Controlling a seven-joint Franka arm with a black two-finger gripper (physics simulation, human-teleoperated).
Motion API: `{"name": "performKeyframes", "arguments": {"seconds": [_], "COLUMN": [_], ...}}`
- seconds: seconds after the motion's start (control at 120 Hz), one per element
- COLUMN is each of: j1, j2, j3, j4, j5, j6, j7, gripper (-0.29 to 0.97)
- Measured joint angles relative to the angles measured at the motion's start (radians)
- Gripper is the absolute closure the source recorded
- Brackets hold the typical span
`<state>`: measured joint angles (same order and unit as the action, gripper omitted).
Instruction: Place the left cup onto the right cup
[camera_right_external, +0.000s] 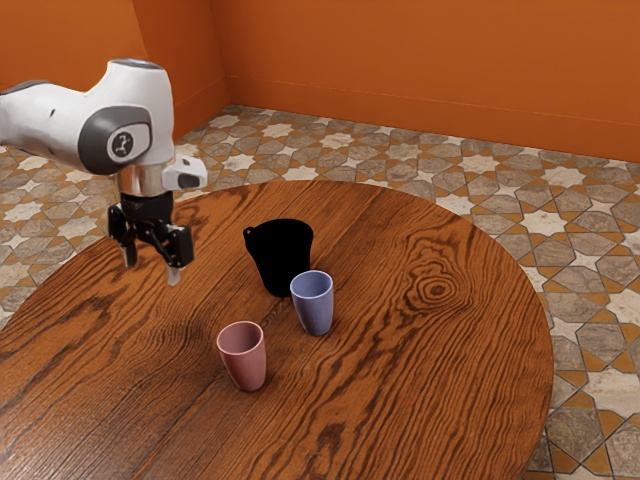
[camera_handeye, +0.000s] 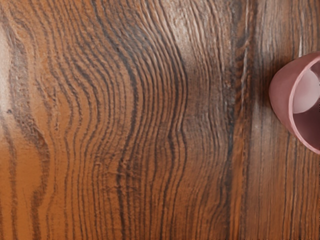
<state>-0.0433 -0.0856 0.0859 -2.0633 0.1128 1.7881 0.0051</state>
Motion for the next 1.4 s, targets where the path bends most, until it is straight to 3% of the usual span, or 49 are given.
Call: {"name": "performKeyframes", "arguments": {"seconds": [0.367,0.542,1.042,1.242,1.4], "j1": [0.023,-0.017,-0.018,-0.024,-0.027], "j2": [0.151,0.172,0.272,0.266,0.261], "j3": [-0.04,-0.071,-0.074,-0.071,-0.071], "j4": [-0.082,-0.081,-0.081,-0.07,-0.069], "j5": [-0.055,-0.073,-0.098,-0.084,-0.079], "j6": [0.182,0.241,0.373,0.395,0.404], "j7": [-0.013,-0.017,-0.02,-0.022,-0.023], "gripper": [0.0,0.0,0.0,0.47,0.66]}}
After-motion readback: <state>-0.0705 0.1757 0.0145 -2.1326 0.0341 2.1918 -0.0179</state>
